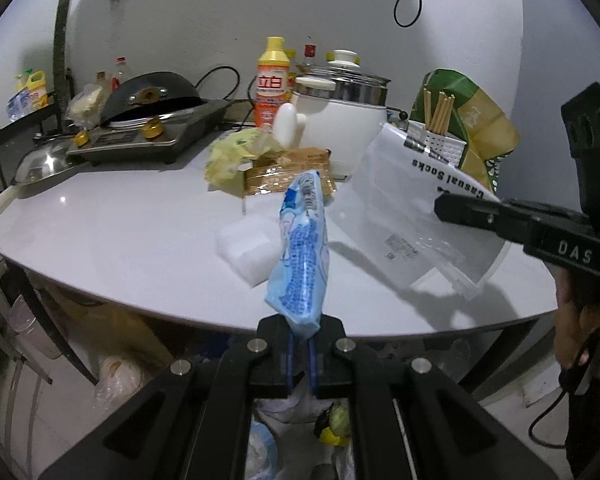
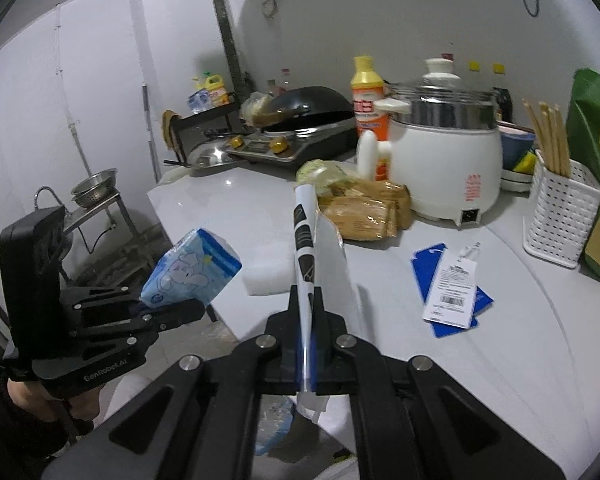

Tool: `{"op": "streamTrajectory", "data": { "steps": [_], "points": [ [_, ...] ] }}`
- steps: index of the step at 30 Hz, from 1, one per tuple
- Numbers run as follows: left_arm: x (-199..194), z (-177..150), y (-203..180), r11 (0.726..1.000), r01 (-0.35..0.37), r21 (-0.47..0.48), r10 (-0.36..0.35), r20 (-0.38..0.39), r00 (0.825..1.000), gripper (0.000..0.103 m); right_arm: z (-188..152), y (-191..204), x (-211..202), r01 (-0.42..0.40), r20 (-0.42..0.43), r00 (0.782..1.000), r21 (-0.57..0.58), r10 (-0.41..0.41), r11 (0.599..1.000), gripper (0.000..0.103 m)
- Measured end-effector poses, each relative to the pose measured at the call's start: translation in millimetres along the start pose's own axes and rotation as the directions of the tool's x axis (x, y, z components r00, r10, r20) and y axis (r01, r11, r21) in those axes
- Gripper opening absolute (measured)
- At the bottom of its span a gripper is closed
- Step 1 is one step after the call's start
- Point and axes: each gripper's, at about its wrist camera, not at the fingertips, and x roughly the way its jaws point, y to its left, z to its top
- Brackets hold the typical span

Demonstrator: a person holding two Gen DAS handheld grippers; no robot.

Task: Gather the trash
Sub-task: 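Carry the tissue pack with the left tool and the sock bag with the right tool toward the bin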

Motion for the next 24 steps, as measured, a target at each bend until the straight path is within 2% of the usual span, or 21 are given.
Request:
{"op": "streamTrajectory", "data": {
  "steps": [6,10,24],
  "points": [
    [-17,-17,20,1.0,-0.018,-0.02,0.018,0.003,1.0,0.005,6,33,0,-0.035,0.003,0.999,-0.061,0.036,0.998,0.002],
    [-22,-29,41,0.997,-0.034,-0.067,0.034,0.001,0.999,0.005,9,57,0,-0.06,0.003,0.998,-0.102,0.061,0.993,0.002],
    [-29,-82,97,0.983,-0.073,-0.168,0.064,-0.059,0.996,0.005,-4,122,29,-0.163,-0.08,0.985,-0.175,0.151,0.971,0.002]
  ]
}}
